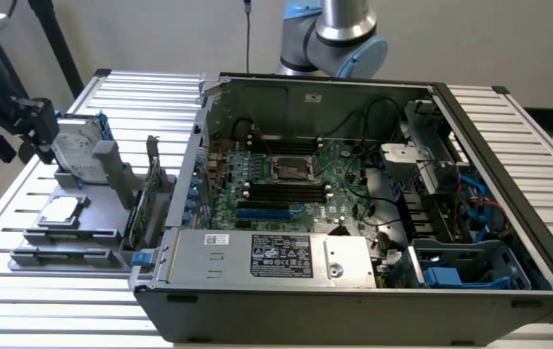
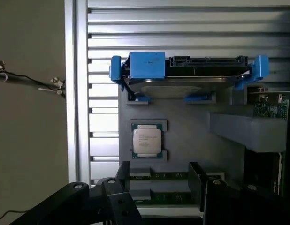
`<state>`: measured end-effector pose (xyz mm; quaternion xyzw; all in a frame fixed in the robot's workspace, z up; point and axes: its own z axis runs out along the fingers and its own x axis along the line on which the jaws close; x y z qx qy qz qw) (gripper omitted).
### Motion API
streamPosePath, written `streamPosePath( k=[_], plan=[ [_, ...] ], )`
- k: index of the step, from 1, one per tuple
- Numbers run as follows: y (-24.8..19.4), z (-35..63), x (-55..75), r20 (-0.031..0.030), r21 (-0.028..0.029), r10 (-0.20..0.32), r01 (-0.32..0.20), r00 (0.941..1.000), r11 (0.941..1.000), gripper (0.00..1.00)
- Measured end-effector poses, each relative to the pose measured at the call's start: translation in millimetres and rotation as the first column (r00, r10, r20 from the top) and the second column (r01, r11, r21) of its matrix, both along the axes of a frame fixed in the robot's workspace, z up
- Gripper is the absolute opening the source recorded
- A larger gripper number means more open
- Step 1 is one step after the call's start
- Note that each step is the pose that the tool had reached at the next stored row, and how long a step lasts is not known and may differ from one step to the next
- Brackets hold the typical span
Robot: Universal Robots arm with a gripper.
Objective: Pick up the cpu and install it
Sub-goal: 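Pick up the cpu and move it towards the insertion slot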
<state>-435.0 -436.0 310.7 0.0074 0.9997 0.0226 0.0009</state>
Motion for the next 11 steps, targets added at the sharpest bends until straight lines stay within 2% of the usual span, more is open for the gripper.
streamPosePath(
  k=[11],
  plan=[
    [-1.2, -20.1, 1.9, 0.0, 0.0, 0.019, -0.019, 0.9998, 0.9998, 0.61]
  ],
)
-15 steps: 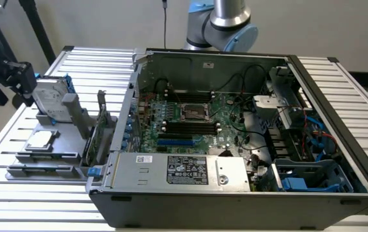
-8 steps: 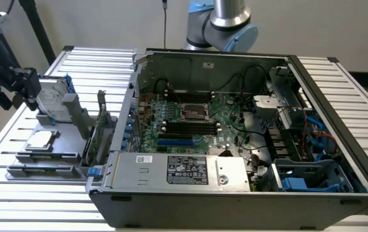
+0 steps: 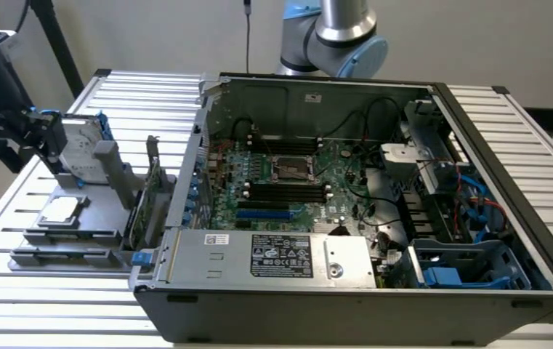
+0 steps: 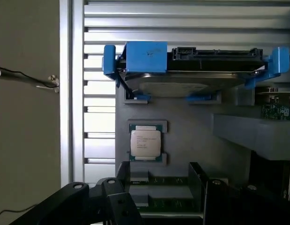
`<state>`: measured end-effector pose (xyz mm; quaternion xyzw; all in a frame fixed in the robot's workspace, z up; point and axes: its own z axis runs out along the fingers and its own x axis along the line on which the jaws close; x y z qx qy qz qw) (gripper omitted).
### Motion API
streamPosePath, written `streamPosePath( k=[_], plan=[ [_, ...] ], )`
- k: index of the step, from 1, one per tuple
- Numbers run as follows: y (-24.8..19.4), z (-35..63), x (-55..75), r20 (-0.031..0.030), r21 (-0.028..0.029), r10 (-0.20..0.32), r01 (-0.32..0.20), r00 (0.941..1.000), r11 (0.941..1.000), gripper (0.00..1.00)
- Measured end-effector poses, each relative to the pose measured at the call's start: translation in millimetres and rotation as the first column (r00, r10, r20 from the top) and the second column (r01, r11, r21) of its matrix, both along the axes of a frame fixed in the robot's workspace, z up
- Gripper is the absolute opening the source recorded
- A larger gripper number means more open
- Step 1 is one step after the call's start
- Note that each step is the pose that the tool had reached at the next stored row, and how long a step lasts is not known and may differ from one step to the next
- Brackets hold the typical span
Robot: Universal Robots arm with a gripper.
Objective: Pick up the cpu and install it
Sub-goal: 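Pick up the cpu and move it towards the insertion slot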
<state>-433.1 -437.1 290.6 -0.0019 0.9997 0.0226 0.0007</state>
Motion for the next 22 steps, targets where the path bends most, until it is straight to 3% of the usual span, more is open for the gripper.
streamPosePath(
  k=[8, 22],
  plan=[
    [-2.5, -14.5, 0.1, -0.0001, 0.0, 0.024, -0.024, 0.9997, 0.9997, 0.61],
    [-3.1, -39.9, 0.3, -0.0002, -0.0001, 0.027, -0.027, 0.9996, 0.9996, 0.61]
  ],
)
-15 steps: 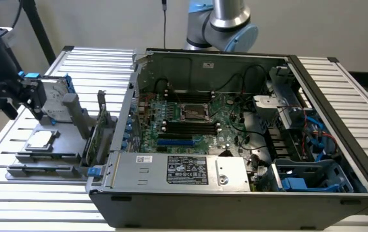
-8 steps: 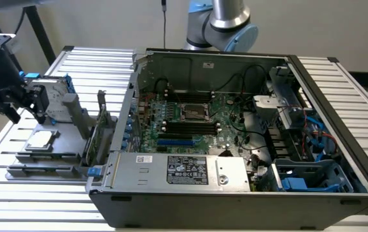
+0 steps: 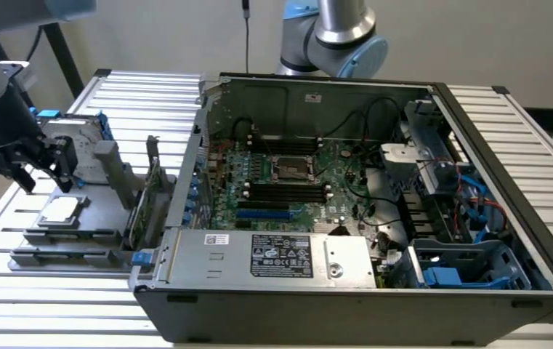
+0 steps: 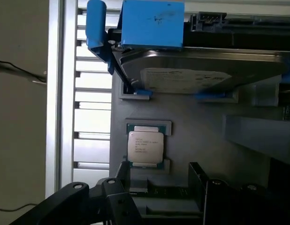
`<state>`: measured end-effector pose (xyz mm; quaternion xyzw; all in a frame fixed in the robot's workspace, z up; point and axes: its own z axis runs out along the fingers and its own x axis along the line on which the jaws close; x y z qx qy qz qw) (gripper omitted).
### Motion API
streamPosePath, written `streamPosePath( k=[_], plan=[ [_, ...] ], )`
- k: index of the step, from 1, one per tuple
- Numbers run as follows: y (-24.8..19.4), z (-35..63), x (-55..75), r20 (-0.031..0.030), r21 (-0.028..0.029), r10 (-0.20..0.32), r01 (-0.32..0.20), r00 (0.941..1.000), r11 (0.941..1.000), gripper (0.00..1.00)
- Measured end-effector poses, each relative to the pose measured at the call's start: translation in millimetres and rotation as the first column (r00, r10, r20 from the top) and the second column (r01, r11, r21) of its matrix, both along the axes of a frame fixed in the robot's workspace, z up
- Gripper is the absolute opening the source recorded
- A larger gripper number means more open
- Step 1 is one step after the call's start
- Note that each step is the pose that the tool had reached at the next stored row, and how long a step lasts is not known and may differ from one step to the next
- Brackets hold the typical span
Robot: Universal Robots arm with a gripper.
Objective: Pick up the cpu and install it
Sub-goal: 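Pick up the cpu and move it towards the insertion slot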
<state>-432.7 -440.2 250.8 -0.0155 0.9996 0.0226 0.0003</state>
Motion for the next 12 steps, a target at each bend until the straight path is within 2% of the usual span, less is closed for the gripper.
streamPosePath(
  k=[12],
  plan=[
    [0.0, -21.9, 0.0, 0.0001, 0.0001, 0.0, 0.0, 1.0, 1.0, 0.61]
  ],
)
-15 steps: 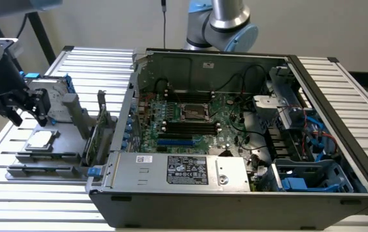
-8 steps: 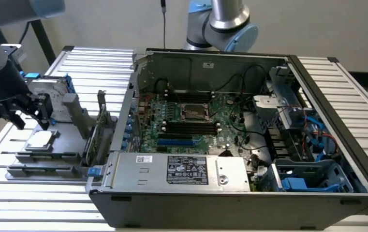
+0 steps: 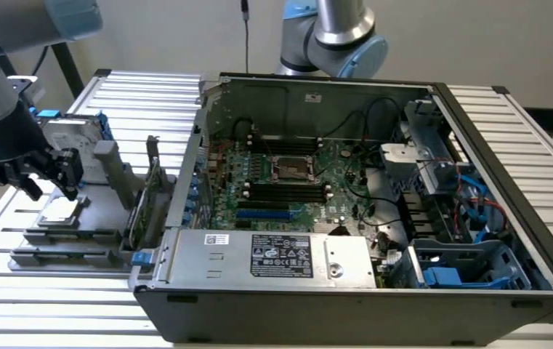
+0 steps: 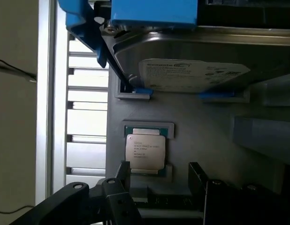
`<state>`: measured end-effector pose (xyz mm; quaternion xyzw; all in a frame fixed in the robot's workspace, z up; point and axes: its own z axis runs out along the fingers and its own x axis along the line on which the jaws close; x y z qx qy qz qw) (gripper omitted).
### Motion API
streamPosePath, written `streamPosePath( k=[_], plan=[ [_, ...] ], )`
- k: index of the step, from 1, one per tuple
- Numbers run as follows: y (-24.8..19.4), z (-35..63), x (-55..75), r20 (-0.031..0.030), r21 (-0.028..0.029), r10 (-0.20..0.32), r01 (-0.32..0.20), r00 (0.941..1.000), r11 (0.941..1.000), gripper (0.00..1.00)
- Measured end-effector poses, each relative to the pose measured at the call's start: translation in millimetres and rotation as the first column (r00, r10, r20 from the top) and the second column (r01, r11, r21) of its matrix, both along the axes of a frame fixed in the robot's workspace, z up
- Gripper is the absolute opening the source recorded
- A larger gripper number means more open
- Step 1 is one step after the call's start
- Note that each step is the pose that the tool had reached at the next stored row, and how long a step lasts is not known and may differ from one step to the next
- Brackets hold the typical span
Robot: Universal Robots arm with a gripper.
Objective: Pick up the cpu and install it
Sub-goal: 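Pick up the cpu and move it towards the insertion slot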
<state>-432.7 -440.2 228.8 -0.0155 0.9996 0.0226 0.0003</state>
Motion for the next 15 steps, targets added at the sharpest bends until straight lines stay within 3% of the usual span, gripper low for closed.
streamPosePath(
  k=[7, 13, 15],
  plan=[
    [0.0, -10.8, 0.0, -0.0035, 0.0003, 0.0, 0.0, 1.0, 1.0, 0.61],
    [0.0, -12.9, 0.0, -0.0247, 0.014, 0.0, 0.0, 0.9997, 0.9999, 0.61],
    [-0.2, -14.5, 0.0, -0.0291, 0.0154, 0.0, 0.0, 0.9996, 0.9999, 0.61]
  ],
)
